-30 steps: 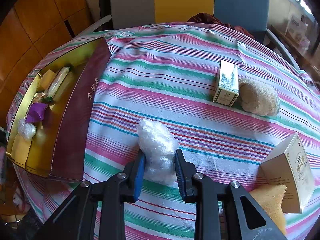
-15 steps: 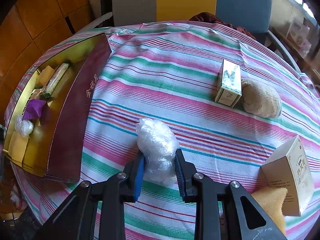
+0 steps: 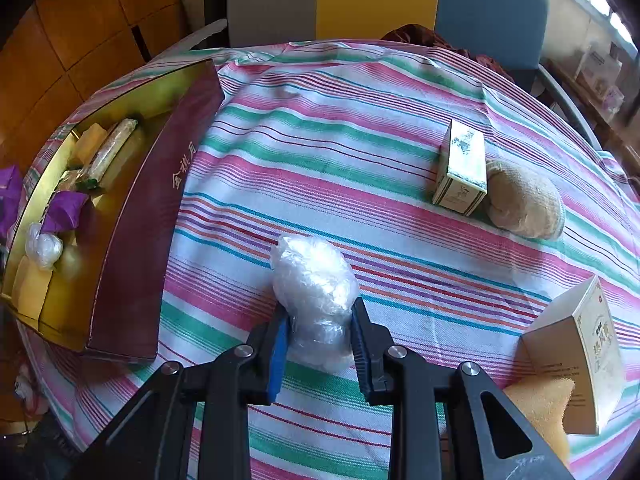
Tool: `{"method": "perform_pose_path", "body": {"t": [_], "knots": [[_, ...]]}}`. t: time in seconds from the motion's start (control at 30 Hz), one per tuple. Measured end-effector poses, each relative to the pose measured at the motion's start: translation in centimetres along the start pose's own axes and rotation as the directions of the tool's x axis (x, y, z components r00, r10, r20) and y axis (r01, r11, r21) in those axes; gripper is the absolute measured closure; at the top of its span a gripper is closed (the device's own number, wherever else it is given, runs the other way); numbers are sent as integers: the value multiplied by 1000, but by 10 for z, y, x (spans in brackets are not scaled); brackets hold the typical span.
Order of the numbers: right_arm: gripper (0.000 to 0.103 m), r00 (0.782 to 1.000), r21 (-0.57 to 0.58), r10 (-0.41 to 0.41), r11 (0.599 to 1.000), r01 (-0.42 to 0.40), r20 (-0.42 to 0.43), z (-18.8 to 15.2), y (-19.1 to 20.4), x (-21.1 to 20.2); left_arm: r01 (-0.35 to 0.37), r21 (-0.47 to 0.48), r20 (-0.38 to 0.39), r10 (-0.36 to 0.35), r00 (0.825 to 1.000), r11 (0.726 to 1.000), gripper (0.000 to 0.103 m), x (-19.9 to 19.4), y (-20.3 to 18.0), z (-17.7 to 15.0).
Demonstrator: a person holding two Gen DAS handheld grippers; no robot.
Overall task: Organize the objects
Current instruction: 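Carry the purple snack packet over the tray with the left gripper while the right gripper grasps the plastic-wrapped bundle, then drop the purple snack packet into the gold tray by opening the left gripper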
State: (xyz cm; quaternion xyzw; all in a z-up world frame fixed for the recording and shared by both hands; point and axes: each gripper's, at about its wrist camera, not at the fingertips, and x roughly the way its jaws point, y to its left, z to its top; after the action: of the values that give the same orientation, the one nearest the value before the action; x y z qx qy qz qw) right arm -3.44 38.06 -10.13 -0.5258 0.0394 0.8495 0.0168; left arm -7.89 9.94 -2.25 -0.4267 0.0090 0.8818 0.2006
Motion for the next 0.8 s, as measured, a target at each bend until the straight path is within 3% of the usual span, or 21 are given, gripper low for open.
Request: {"method": "perform_pose_path", "body": {"t": [0.13,0.5,0.8], "knots": [[74,1000,0,0,1000,0,-1,0,-1,0,62,-79,-34,-65,997,995,65,17,11,22],[74,1000,-3,3,1000,-3,-2,1,-1,1,58,-186,-149,-87,985,981,65,99,25,76],[74,1000,-4,5,1000,-5,-3,2,-1,3,-70,-162,-226,33,974,984,59,164,35,87]]}}
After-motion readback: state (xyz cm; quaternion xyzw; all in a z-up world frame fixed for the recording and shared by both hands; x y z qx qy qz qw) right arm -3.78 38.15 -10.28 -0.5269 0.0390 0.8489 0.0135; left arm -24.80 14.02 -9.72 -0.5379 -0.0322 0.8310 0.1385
